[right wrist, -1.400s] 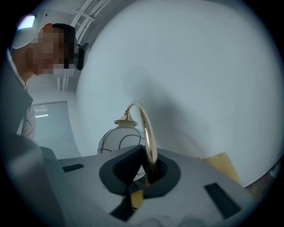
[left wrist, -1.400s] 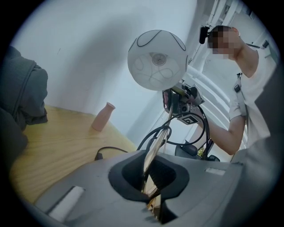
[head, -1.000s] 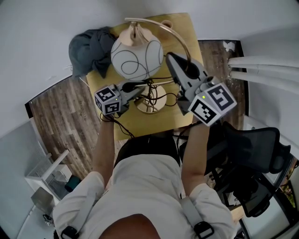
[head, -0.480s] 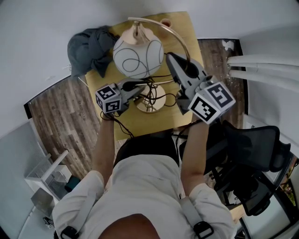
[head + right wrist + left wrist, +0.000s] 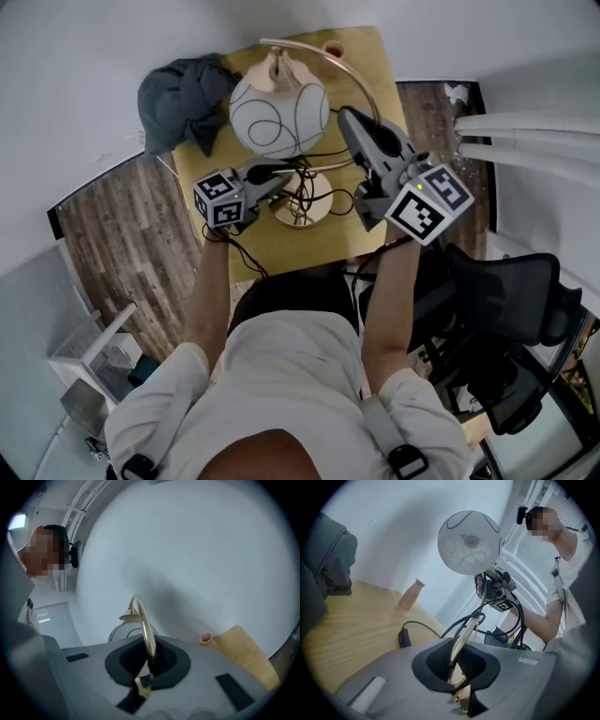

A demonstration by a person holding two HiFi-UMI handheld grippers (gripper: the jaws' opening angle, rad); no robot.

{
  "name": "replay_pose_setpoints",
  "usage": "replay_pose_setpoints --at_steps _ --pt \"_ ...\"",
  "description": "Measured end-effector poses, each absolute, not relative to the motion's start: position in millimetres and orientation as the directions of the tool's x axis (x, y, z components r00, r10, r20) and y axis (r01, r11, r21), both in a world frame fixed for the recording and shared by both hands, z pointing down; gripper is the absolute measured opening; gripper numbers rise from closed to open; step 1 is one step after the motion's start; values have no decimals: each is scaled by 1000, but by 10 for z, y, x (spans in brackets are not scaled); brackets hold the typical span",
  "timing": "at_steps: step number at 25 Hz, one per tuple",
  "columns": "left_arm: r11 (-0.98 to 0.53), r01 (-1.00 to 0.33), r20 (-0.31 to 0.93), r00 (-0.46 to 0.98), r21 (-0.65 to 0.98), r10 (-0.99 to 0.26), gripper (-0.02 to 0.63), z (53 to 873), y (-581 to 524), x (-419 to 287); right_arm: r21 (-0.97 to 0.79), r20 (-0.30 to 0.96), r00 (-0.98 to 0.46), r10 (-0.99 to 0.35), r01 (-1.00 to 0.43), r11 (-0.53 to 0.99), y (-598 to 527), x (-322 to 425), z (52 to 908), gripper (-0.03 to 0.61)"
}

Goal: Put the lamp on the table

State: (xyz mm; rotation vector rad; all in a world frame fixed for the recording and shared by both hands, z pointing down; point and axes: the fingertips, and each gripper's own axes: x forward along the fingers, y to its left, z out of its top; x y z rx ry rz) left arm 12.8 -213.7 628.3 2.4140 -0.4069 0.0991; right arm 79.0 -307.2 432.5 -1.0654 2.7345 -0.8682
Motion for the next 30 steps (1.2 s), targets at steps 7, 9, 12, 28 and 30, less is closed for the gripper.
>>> replay_pose_setpoints --at_steps 7,9,12,28,30 --pt "-718 -325 182 945 615 -272 8 6289 -2138 127 -586 99 -755 -648 -570 575 -3066 832 4308 0" --pt "-716 -333 188 942 613 -278 9 6295 -2143 118 -590 97 -759 -644 -565 577 -3055 825 4312 0" --pt "-713 -344 196 938 612 -285 12 6301 -2140 111 -593 91 -766 -636 -555 584 -3036 824 4309 0" --pt "-703 -391 197 918 594 -344 169 6217 -2176 -3 -596 76 -794 -603 -521 611 -2979 771 4306 0" --pt "-704 -400 200 914 586 -353 169 6189 -2171 -27 -596 74 -796 -600 -518 614 -2963 772 4299 0"
